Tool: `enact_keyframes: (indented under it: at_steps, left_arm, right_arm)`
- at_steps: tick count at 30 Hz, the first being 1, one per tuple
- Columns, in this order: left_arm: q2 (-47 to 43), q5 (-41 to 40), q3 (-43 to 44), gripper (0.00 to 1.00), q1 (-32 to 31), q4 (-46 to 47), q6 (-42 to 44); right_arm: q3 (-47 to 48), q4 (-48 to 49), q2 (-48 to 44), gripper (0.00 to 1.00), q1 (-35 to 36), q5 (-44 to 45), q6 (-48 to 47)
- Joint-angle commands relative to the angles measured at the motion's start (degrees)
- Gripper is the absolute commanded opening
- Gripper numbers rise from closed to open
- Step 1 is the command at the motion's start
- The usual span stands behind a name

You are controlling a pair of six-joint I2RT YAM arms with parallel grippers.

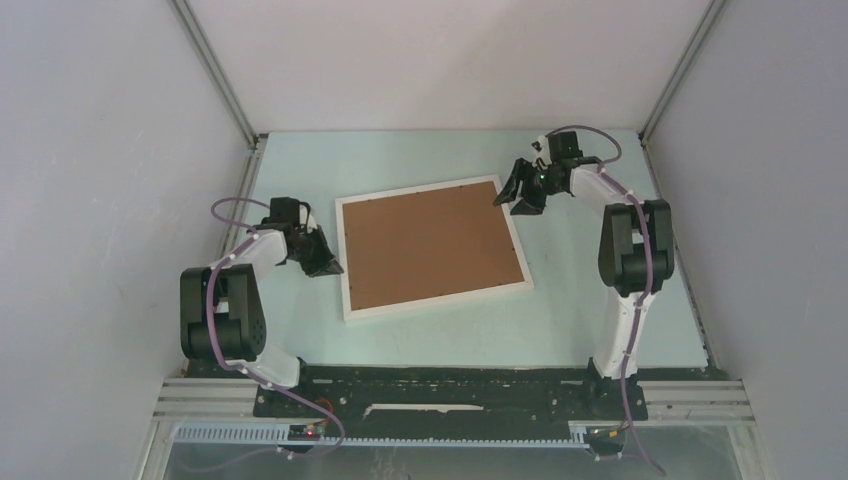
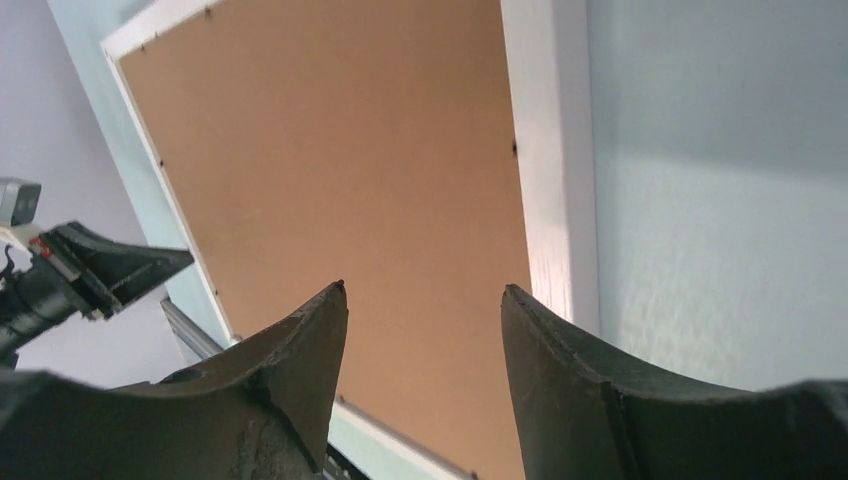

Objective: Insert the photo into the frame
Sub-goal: Install the photo frame at the center of the board.

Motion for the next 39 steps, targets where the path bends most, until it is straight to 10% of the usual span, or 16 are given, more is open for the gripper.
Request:
enact_keyframes:
  at_steps: [1,27,39]
  left_arm:
    - [-1.7,2.2,0.1,0.04,-1.0,0.4,0.7]
    - [-1.4,1.7,0.2,0.03,-1.1,0.2,0.9]
    - [-1.4,1.9,0.3,0.03,-1.0,0.2,0.9]
  right_arm:
    - [7.8,-1.7,5.3,0.66,-0.4,1.2,-1.3]
    - [11.8,0.5,15.9,0.44,-4.7,-7.7,-0.6]
    - [12.3,4.5,17.5,0.51,-6.0,-11.4,3.8]
